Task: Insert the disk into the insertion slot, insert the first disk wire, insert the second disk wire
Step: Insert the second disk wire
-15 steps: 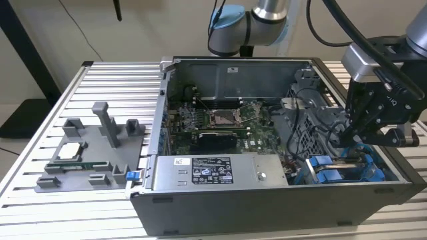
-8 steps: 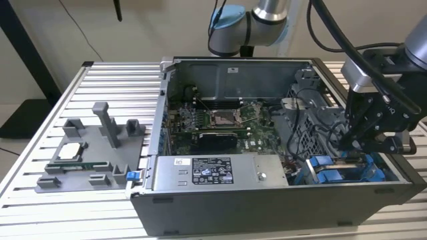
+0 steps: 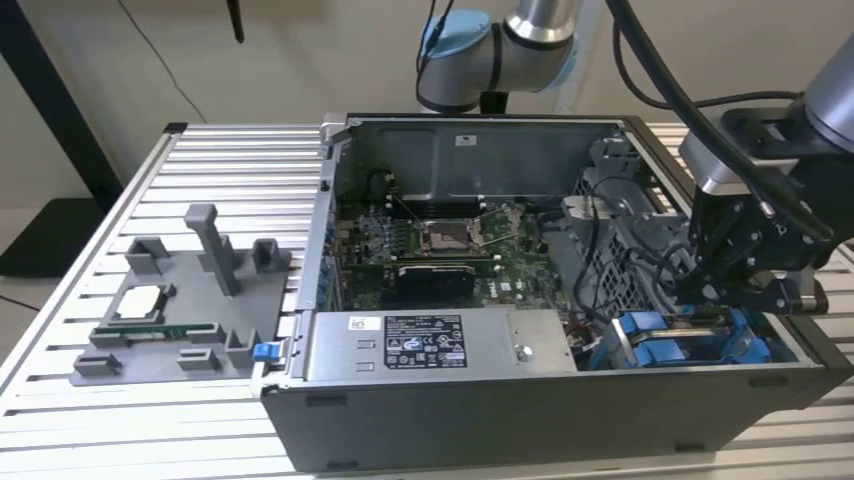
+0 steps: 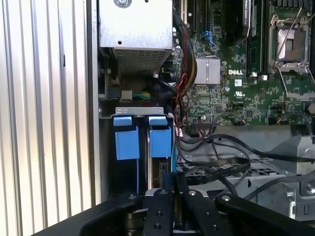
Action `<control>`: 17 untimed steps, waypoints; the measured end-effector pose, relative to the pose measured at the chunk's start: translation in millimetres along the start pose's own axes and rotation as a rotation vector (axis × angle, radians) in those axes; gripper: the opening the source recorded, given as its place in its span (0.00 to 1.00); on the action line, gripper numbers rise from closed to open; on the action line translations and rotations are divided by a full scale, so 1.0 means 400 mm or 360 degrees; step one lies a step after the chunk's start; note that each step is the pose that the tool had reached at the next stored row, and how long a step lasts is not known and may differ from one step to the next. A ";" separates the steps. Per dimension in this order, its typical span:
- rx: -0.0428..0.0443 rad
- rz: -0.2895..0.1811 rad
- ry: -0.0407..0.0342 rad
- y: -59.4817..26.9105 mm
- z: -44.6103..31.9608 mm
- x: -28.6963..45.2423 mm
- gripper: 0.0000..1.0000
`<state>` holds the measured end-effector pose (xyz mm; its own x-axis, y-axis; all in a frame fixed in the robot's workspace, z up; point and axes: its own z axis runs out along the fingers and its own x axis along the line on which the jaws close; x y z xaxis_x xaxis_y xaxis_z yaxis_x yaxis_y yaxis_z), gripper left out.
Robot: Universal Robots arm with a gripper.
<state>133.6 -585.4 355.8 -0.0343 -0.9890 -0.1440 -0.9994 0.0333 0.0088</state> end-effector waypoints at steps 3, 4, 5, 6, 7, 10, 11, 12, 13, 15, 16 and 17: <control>0.0005 -0.0001 -0.0019 0.000 0.004 0.001 0.00; 0.0005 -0.0001 -0.0040 0.000 0.005 0.001 0.00; 0.0004 -0.0001 -0.0055 0.000 0.005 0.001 0.00; 0.0004 -0.0001 -0.0060 0.000 0.005 0.001 0.00; 0.0004 -0.0001 -0.0061 0.000 0.005 0.001 0.00; 0.0004 -0.0001 -0.0061 0.000 0.005 0.001 0.00; 0.0004 -0.0001 -0.0062 0.000 0.005 0.001 0.00; 0.0004 -0.0001 -0.0064 0.000 0.005 0.001 1.00; 0.0004 -0.0001 -0.0067 0.000 0.005 0.001 1.00; 0.0003 -0.0001 -0.0080 0.000 0.005 0.002 1.00; 0.0003 -0.0001 -0.0100 0.000 0.005 0.003 1.00; 0.0002 -0.0001 -0.0125 0.000 0.005 0.004 1.00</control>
<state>133.6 -586.6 353.6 -0.0336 -0.9747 -0.2211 -0.9994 0.0328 0.0073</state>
